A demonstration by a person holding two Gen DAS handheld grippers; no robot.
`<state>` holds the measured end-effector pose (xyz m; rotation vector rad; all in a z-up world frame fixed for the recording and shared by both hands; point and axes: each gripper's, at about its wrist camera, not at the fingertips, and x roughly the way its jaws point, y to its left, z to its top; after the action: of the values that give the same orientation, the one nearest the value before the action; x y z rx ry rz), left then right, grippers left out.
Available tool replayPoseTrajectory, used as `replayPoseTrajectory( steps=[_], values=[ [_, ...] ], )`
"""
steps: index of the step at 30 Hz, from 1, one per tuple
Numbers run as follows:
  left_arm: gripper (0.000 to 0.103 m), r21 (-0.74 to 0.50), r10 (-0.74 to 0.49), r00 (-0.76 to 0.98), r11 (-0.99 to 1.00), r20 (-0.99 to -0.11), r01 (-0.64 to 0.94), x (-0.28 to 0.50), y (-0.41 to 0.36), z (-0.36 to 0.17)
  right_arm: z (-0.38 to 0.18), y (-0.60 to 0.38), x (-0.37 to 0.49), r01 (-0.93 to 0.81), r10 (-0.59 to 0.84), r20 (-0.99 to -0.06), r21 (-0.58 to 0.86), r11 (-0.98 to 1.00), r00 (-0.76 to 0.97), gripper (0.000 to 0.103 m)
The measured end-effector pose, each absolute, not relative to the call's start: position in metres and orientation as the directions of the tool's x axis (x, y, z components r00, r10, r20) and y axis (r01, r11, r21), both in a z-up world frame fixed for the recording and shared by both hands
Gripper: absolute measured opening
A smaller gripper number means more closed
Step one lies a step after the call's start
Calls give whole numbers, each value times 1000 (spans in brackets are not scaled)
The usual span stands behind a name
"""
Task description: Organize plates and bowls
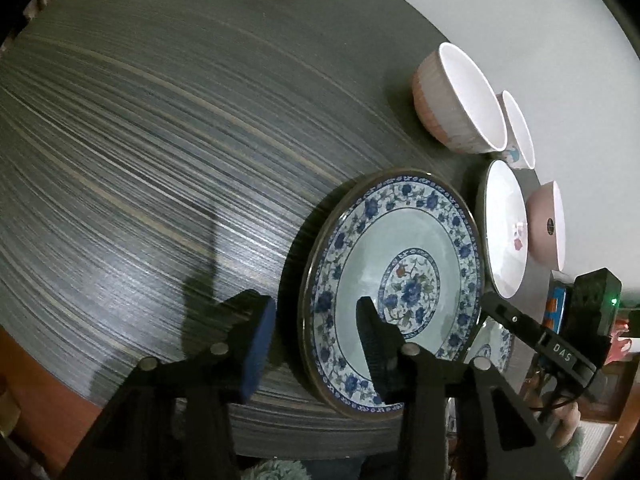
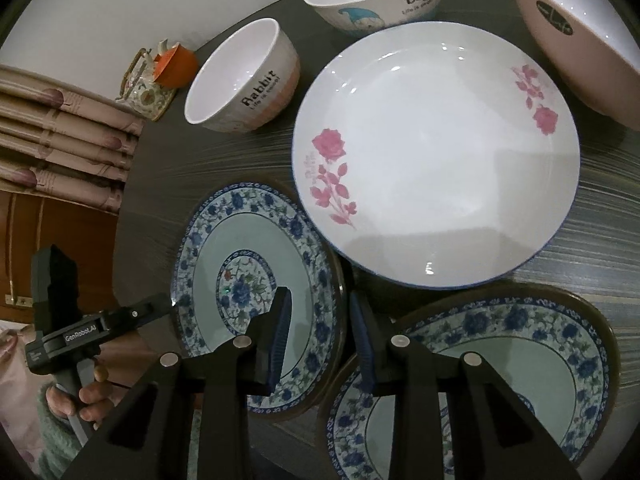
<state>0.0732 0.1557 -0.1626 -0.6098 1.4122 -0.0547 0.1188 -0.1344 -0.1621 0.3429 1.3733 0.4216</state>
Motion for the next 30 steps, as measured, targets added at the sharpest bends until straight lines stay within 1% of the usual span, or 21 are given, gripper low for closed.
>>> replayPoseTrajectory(
  steps=[7,9,12,15,17,19,25,30],
  values=[
    [35,-420,-385,172,854,-907,-306,77,151,-166,-171,-132,127,-94,490,-861,482,871,133,26],
    [27,-422,-391,160,854,-906,-304,78,150,-169,-173,-134,128,-94,496,-859,487,868,128,25],
    [23,-422,-392,156,856,-906,-298,79,148,-171,-177,-133,129,-95,495,-860,486,869,125,24],
    [21,-410,-380,155,867,-912,-283,80,144,-173,-179,-133,131,-94,504,-855,496,863,119,24],
    [21,-404,-374,154,871,-914,-280,81,143,-174,-180,-131,131,-100,510,-853,501,860,112,18],
    [20,-394,-364,156,879,-918,-269,81,142,-174,-181,-128,130,-108,492,-863,482,870,113,16],
    [19,-378,-342,177,891,-923,-253,80,145,-169,-174,-120,122,-145,458,-879,440,886,133,15],
    [19,-365,-319,209,898,-924,-245,80,154,-159,-169,-111,118,-156,463,-875,442,884,144,15]
  ],
)
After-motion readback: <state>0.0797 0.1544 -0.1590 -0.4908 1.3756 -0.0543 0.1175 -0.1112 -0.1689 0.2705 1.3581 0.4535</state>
